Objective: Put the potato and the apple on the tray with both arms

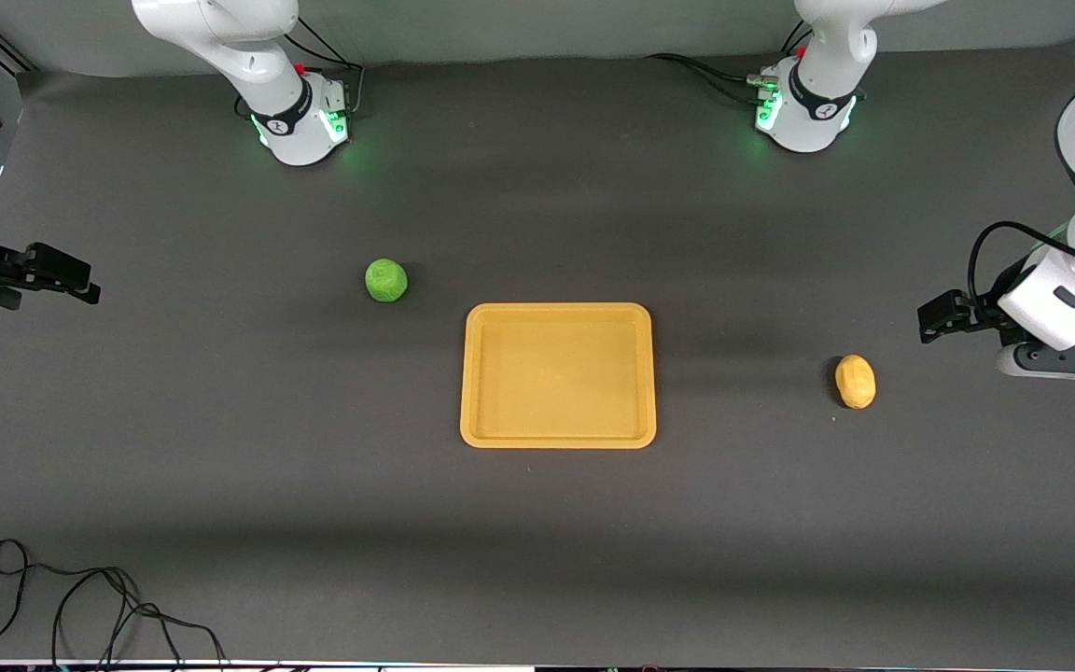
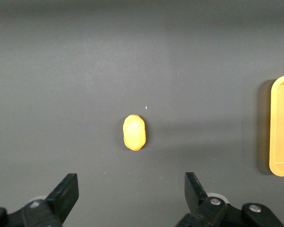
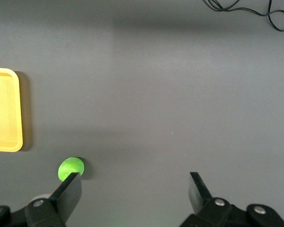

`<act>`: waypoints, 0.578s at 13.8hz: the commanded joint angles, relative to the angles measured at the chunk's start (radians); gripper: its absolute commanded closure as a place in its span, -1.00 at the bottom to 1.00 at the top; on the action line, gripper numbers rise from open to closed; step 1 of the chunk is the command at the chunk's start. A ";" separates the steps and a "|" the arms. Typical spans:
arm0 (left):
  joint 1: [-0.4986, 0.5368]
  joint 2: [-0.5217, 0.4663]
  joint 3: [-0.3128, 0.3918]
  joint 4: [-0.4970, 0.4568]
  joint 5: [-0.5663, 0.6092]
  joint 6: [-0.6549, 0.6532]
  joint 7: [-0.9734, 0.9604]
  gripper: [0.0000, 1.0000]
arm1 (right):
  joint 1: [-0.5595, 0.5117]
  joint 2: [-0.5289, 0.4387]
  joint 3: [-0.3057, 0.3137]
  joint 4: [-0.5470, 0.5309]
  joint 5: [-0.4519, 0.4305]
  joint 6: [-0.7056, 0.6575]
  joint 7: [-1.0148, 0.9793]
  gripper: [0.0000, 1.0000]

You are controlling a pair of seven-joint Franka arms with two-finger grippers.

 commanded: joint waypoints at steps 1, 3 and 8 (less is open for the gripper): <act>0.004 -0.015 0.007 -0.111 0.007 0.129 -0.019 -1.00 | 0.007 0.003 -0.001 0.000 0.015 -0.008 0.020 -1.00; 0.010 -0.024 0.011 -0.208 0.009 0.207 -0.017 -1.00 | 0.007 0.003 -0.001 0.000 0.017 -0.005 0.020 -1.00; 0.053 0.059 0.011 -0.446 0.010 0.548 -0.012 -1.00 | 0.007 0.006 -0.001 -0.002 0.017 0.001 0.020 -1.00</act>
